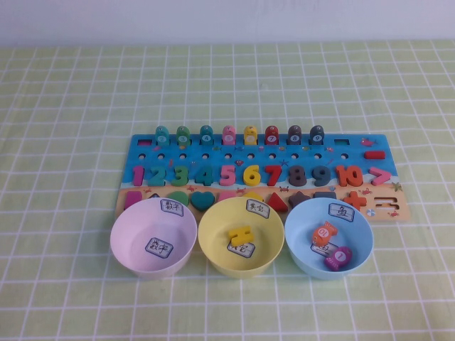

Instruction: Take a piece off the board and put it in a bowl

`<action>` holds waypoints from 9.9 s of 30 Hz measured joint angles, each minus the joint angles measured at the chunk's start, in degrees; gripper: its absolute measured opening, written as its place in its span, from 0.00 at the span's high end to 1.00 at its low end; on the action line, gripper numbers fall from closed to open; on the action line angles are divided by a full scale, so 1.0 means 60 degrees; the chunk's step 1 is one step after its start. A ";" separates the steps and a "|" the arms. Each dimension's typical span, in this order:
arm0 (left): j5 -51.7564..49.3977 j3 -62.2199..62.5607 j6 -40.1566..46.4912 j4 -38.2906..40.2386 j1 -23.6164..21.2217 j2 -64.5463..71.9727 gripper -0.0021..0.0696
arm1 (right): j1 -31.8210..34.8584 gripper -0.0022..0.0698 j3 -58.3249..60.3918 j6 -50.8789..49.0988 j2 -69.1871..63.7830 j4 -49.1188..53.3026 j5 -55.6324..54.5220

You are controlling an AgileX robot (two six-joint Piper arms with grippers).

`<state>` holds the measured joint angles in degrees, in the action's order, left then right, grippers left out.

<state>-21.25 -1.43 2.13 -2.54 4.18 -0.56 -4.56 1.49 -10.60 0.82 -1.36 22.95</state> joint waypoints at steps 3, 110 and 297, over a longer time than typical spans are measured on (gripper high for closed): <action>0.0000 0.0000 0.0000 0.0000 0.0000 0.0000 0.98 | 0.0000 0.99 0.0000 0.0000 0.0000 0.0000 0.0000; -0.3325 1.0304 0.2522 0.3464 0.0000 0.8727 0.98 | 0.0000 0.99 0.0000 0.0000 0.0000 0.0000 0.0000; -0.8127 2.0347 0.0354 0.1100 0.3607 2.2072 0.66 | 0.0000 0.99 0.0000 0.0000 0.0000 0.0000 0.0000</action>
<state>-70.01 120.65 4.26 4.06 25.82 131.88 -4.56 1.49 -10.60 0.82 -1.36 22.95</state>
